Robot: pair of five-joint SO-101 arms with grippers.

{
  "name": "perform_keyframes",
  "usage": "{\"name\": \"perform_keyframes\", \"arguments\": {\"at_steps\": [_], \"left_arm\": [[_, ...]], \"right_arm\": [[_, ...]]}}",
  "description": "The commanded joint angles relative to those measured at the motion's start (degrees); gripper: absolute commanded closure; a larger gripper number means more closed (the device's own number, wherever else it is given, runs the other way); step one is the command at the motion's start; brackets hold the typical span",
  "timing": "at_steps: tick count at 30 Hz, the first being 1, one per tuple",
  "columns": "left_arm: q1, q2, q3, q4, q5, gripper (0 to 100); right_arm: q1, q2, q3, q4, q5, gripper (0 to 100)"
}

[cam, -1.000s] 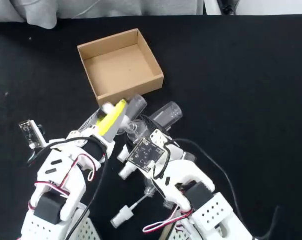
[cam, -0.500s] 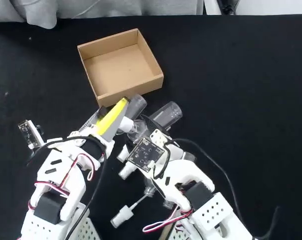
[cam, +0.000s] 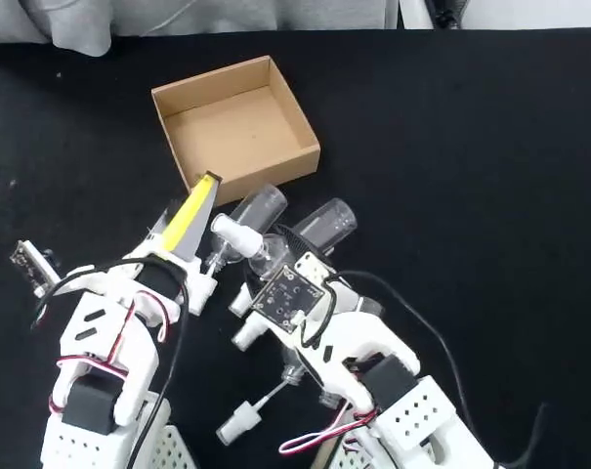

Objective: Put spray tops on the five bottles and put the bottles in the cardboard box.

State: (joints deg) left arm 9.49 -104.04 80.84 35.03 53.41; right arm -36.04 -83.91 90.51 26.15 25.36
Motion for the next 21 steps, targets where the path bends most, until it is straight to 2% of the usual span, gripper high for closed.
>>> {"name": "perform_keyframes", "arguments": {"at_steps": [1, 6, 12, 21], "left_arm": [[-1.71, -0.70, -2.59, -1.32, 0.44, 71], [-6.46, -0.70, -3.30, -1.41, 4.22, 71], [-7.16, -0.70, -3.12, -1.41, 4.31, 71], [-7.34, -0.53, -1.71, -1.49, 3.43, 71]], "right_arm": [[1.58, -1.36, -1.01, -1.85, -2.20, 84.7], [4.66, -1.36, -2.77, -1.76, -8.70, 84.7], [5.27, -1.36, -3.38, -1.76, -12.66, 84.7], [5.27, -1.63, -5.23, -1.67, -13.01, 84.7]]}}
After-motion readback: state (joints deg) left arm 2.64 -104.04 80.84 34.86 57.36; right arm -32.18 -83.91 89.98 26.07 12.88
